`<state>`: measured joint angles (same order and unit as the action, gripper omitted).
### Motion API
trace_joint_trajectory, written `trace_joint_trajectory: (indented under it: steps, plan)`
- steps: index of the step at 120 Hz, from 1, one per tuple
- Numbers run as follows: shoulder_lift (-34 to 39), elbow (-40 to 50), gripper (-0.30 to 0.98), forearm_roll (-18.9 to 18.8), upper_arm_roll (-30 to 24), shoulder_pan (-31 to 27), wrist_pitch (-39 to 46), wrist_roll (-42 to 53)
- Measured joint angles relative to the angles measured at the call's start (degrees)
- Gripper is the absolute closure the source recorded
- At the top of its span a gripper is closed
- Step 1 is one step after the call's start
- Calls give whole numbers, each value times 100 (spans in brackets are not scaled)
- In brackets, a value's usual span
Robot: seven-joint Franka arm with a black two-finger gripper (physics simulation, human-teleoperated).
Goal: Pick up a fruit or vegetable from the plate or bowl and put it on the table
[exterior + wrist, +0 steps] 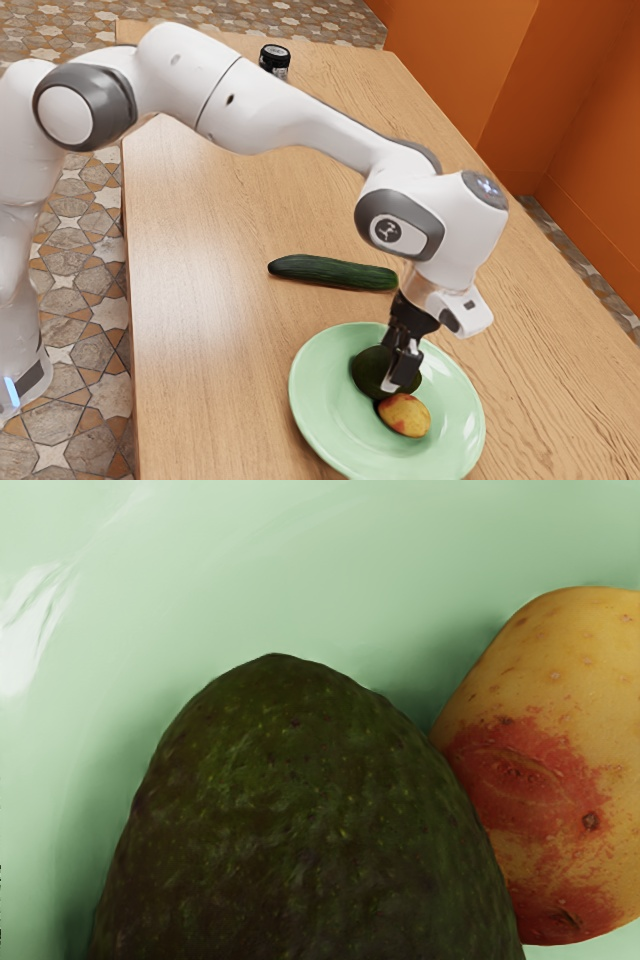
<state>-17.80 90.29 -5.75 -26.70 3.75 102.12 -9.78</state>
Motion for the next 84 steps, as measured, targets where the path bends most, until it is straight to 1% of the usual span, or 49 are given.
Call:
trace_joint_trajectory:
  steps: [56,60,72,84]
  plan:
    - [-242,52,1,-150,9,0,194,-14]
    - [-243,52,4,-159,8,-1,197,-19]
    - [-231,53,24,-212,4,-5,198,-57]
    - [-194,53,41,-281,23,-12,181,-102]
